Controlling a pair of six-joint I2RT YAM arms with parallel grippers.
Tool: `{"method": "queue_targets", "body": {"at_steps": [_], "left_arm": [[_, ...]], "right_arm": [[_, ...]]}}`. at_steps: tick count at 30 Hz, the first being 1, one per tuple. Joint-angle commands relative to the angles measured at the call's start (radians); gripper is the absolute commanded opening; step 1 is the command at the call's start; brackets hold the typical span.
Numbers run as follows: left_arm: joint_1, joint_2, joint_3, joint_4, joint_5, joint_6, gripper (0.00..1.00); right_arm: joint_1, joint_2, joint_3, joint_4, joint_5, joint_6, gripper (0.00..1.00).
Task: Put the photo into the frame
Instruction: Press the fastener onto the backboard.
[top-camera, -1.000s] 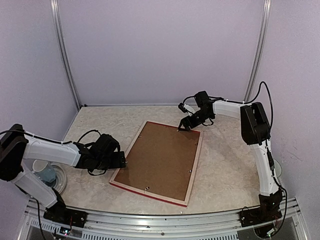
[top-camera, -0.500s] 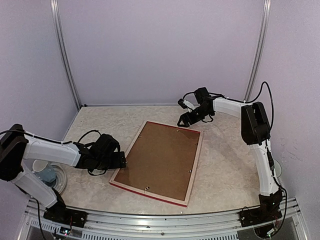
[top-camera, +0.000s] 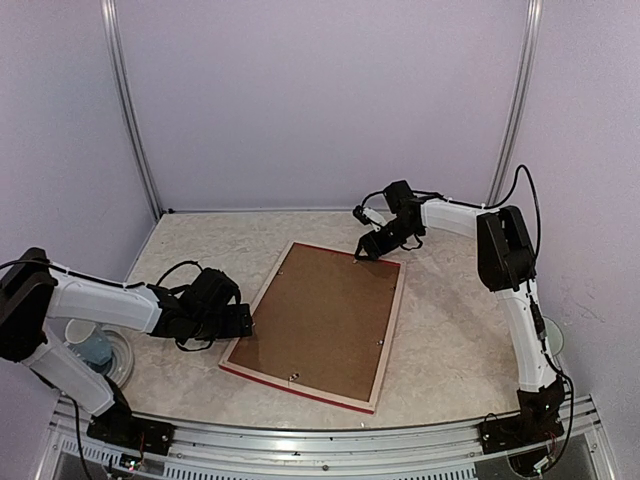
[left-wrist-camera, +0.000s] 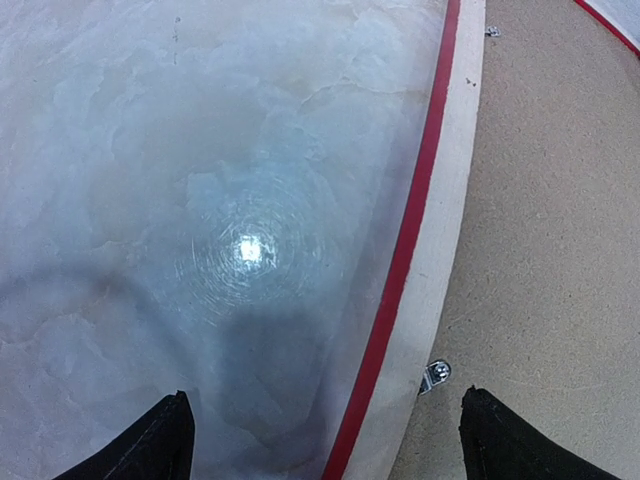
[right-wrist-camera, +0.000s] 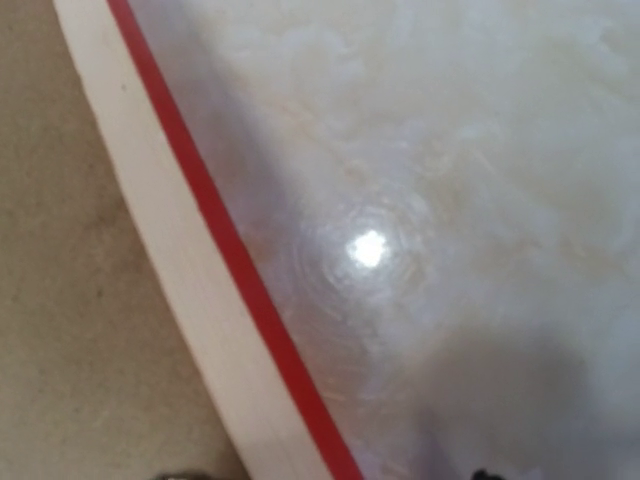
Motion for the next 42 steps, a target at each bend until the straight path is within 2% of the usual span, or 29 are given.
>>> {"method": "queue_targets", "body": {"at_steps": [1,22,42], "left_arm": [[-0.005,0.012,0.009,0.019,0.007,0.003,0.91],[-0.005,0.015,0.005,0.019,0.006,0.004,0.91],[-0.005,0.025,-0.011,0.036,0.013,-0.002,0.91]], "right_arm": [[0.005,0.022,0.018,-0.013,0.008,-0.006,0.64],[0.027,0.040,0.013,-0.031,0.040,-0.031,0.66],[0.028,0.055,0.036,-0.026,0.062,-0.023,0.51]]}}
